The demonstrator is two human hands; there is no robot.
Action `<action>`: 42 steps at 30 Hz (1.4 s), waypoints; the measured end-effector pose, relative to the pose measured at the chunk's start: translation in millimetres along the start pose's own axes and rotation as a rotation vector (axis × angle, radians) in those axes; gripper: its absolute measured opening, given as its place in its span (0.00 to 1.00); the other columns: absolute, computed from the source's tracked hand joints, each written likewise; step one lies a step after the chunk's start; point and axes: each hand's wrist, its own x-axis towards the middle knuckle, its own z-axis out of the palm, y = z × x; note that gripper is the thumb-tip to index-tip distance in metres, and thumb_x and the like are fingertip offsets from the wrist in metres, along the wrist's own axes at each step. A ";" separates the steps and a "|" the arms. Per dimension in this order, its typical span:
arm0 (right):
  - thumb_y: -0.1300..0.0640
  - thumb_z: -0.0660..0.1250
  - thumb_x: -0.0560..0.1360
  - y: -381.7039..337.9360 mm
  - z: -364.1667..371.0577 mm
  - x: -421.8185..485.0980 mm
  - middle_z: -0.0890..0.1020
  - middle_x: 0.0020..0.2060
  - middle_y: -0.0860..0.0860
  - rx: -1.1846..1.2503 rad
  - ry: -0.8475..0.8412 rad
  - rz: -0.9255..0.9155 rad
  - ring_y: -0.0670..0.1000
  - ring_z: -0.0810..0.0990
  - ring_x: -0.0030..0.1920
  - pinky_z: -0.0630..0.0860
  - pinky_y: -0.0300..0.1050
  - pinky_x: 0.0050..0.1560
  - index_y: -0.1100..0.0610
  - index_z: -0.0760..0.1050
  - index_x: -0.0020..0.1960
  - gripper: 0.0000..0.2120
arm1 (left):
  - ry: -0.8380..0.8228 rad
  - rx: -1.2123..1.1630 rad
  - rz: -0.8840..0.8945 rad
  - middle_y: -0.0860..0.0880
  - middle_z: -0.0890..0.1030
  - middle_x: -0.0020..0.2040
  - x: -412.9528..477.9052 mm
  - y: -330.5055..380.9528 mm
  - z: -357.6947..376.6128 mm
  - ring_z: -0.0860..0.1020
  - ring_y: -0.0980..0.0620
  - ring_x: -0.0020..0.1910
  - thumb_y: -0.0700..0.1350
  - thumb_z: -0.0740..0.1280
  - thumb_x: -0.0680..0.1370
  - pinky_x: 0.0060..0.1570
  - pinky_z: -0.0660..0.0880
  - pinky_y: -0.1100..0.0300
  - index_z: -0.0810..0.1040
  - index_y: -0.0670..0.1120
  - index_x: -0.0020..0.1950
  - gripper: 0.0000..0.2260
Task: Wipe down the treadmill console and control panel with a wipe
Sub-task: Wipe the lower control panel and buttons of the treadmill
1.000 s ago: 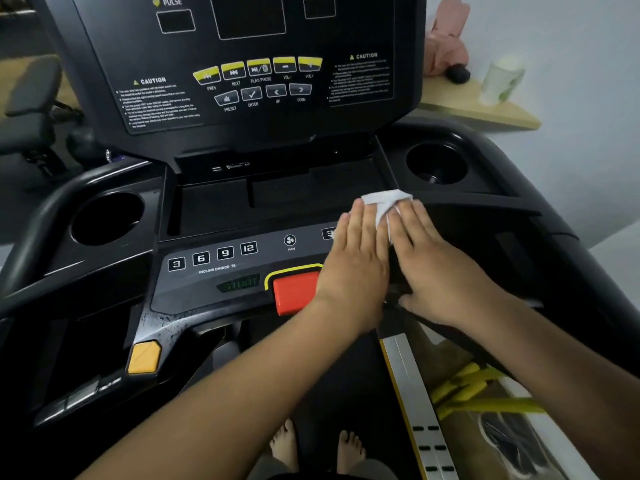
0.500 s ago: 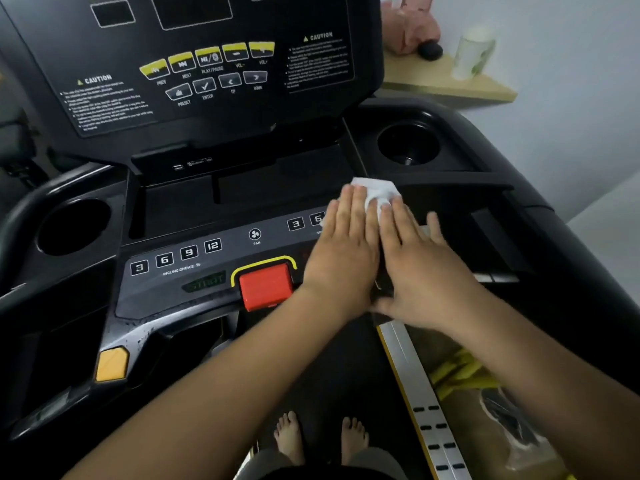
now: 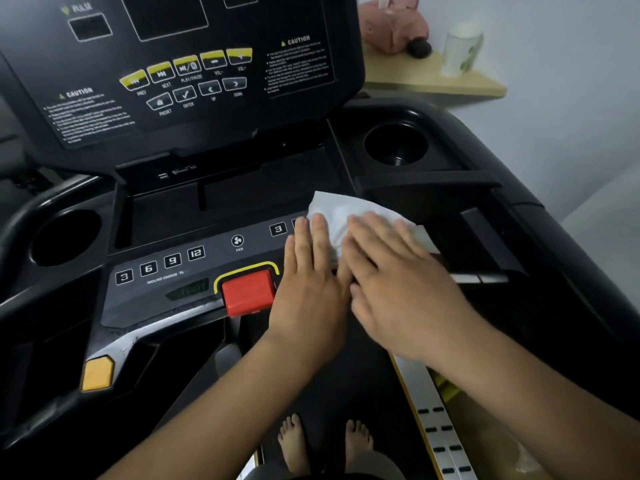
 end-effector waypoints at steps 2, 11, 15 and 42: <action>0.49 0.50 0.72 -6.3 13.4 -1.3 0.69 0.73 0.58 0.026 -0.015 -0.056 0.60 0.65 0.74 0.62 0.63 0.72 0.61 0.66 0.73 0.32 | -0.013 0.029 -0.030 0.27 0.28 0.72 -13.4 -2.2 1.0 0.30 0.27 0.73 0.54 0.56 0.83 0.74 0.35 0.37 0.25 0.41 0.75 0.41; 0.52 0.56 0.76 -9.9 5.4 28.9 0.62 0.76 0.59 -0.075 0.006 -0.165 0.59 0.55 0.78 0.47 0.56 0.77 0.63 0.68 0.72 0.27 | 0.291 -0.062 0.102 0.31 0.70 0.71 -29.8 -38.7 -22.0 0.67 0.34 0.72 0.47 0.59 0.74 0.69 0.65 0.41 0.69 0.32 0.71 0.28; 0.49 0.48 0.75 -1.0 23.3 27.0 0.63 0.76 0.60 -0.045 0.033 -0.163 0.58 0.57 0.77 0.52 0.52 0.76 0.63 0.63 0.75 0.31 | 0.164 -0.104 0.113 0.32 0.67 0.73 -30.5 -46.7 1.3 0.65 0.35 0.74 0.45 0.53 0.75 0.68 0.70 0.42 0.67 0.32 0.73 0.29; 0.47 0.51 0.74 -4.6 25.9 20.3 0.50 0.79 0.53 0.040 -0.012 -0.309 0.52 0.43 0.79 0.45 0.51 0.78 0.58 0.51 0.79 0.36 | 0.200 -0.199 0.044 0.32 0.61 0.76 -36.4 -48.1 13.6 0.58 0.33 0.77 0.60 0.51 0.80 0.74 0.60 0.40 0.57 0.34 0.77 0.35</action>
